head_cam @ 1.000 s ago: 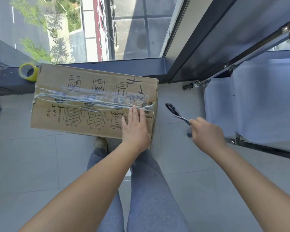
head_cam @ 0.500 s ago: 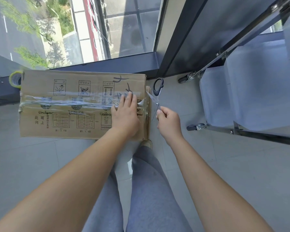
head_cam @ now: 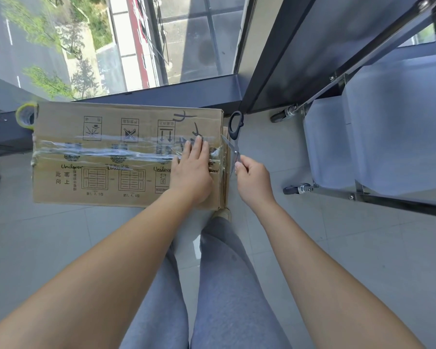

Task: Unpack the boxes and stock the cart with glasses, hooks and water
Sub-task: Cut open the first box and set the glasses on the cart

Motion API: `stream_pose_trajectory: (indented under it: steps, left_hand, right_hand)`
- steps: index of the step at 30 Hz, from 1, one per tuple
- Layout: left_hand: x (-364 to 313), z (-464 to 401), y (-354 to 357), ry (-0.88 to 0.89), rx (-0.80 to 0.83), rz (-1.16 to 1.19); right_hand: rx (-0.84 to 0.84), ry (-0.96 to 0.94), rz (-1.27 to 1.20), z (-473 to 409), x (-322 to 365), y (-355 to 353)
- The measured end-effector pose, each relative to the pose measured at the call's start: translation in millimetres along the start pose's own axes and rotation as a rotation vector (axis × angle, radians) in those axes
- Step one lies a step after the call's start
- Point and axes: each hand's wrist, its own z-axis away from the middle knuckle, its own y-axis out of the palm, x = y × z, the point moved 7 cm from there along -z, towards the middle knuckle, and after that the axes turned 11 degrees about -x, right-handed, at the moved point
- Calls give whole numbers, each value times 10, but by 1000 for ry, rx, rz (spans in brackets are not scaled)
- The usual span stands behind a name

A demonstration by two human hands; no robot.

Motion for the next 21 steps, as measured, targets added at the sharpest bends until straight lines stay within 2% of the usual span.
stream_pose_trajectory:
  steps: [7,16,21]
  left_hand:
    - [5,-3,12,3,61,9]
    - [24,-21,25,10,96,29]
    - [14,-22,30,21,85,33]
  right_hand:
    - [-29,-32,60,261,-118,52]
    - [19,8,165,466,-199,42]
    - [4,22,118,575,-257,30]
